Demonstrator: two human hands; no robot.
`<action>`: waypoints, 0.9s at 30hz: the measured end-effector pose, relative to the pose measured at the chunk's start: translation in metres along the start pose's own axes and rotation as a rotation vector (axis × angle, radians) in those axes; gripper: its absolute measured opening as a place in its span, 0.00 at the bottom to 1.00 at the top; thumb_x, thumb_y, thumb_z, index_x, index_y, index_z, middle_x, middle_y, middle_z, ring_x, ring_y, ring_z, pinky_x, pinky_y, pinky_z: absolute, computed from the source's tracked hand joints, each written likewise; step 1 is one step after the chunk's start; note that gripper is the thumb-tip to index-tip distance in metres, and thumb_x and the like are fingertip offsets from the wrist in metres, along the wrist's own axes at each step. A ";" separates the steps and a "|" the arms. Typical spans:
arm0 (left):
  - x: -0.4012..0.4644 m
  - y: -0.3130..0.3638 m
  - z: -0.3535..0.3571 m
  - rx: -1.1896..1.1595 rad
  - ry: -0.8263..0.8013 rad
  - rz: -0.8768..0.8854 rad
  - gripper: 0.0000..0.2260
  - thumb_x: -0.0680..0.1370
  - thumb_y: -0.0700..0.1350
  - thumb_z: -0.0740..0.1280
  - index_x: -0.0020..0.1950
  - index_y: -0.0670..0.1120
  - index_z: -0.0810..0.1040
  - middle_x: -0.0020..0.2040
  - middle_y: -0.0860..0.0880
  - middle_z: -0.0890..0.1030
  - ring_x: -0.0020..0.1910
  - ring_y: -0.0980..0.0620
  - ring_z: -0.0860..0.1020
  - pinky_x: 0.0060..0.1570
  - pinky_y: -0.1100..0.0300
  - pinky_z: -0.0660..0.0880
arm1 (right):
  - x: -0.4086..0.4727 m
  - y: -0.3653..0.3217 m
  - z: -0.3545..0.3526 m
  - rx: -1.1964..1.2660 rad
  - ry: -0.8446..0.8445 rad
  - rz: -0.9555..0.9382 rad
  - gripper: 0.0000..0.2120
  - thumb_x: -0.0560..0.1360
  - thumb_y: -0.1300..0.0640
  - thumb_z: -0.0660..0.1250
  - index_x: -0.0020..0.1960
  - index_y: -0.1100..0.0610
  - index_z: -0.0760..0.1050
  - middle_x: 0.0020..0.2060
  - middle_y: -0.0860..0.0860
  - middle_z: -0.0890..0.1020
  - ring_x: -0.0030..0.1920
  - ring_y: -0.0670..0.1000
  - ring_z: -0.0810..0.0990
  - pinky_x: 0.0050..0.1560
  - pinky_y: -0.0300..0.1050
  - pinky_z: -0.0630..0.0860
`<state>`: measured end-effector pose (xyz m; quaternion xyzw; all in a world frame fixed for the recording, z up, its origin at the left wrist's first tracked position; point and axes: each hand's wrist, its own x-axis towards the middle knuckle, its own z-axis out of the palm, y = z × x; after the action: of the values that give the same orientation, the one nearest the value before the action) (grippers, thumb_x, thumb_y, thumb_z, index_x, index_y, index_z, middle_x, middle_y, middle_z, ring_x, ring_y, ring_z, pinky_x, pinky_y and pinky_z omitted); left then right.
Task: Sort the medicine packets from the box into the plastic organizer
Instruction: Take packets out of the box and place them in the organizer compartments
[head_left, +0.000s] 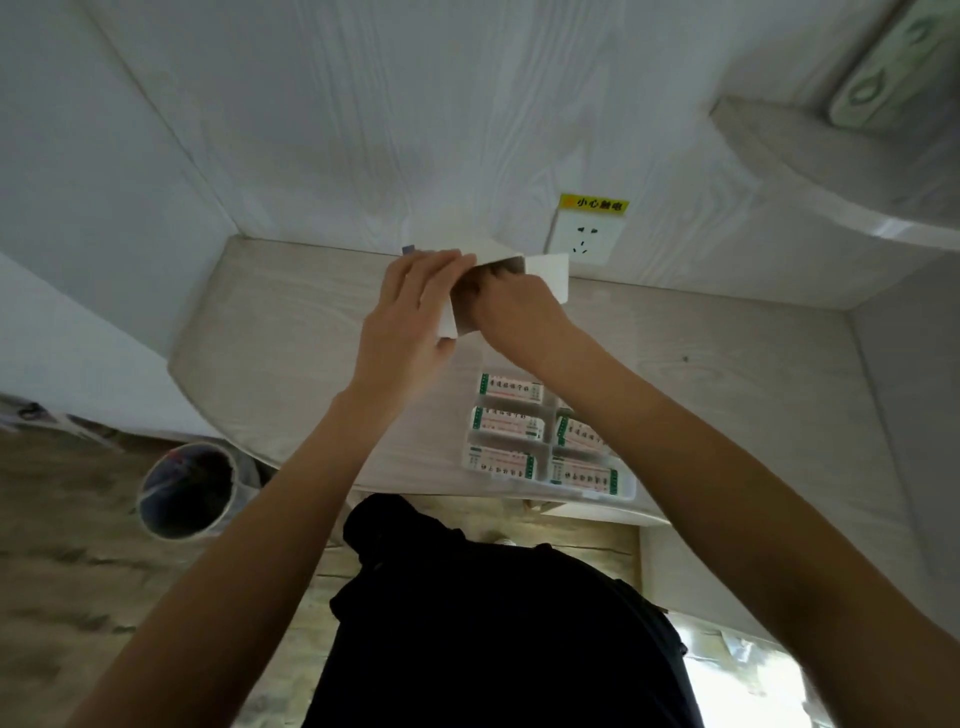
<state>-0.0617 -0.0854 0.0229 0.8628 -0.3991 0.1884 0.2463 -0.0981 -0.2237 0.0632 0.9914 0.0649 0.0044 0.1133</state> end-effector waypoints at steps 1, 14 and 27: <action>0.001 0.001 0.000 -0.002 0.005 -0.030 0.33 0.64 0.35 0.73 0.68 0.44 0.69 0.64 0.46 0.74 0.64 0.46 0.67 0.54 0.57 0.74 | -0.003 -0.001 0.003 -0.004 -0.056 0.011 0.14 0.76 0.64 0.60 0.61 0.61 0.73 0.55 0.57 0.77 0.53 0.54 0.78 0.41 0.44 0.74; -0.001 0.006 0.001 0.003 -0.117 -0.062 0.35 0.63 0.40 0.76 0.68 0.45 0.69 0.62 0.46 0.74 0.62 0.47 0.67 0.44 0.54 0.77 | -0.040 0.016 0.049 -0.115 0.263 -0.160 0.11 0.68 0.63 0.65 0.48 0.55 0.79 0.54 0.54 0.81 0.60 0.56 0.76 0.61 0.52 0.67; -0.005 0.009 0.004 -0.008 -0.183 -0.066 0.36 0.62 0.40 0.77 0.68 0.47 0.69 0.62 0.47 0.74 0.61 0.45 0.70 0.39 0.51 0.78 | -0.057 0.044 0.064 -0.012 0.353 -0.338 0.12 0.67 0.70 0.70 0.49 0.59 0.79 0.47 0.53 0.82 0.45 0.54 0.80 0.55 0.49 0.63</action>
<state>-0.0716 -0.0895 0.0197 0.8881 -0.3920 0.0992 0.2185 -0.1479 -0.2878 0.0112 0.9496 0.2488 0.1592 0.1053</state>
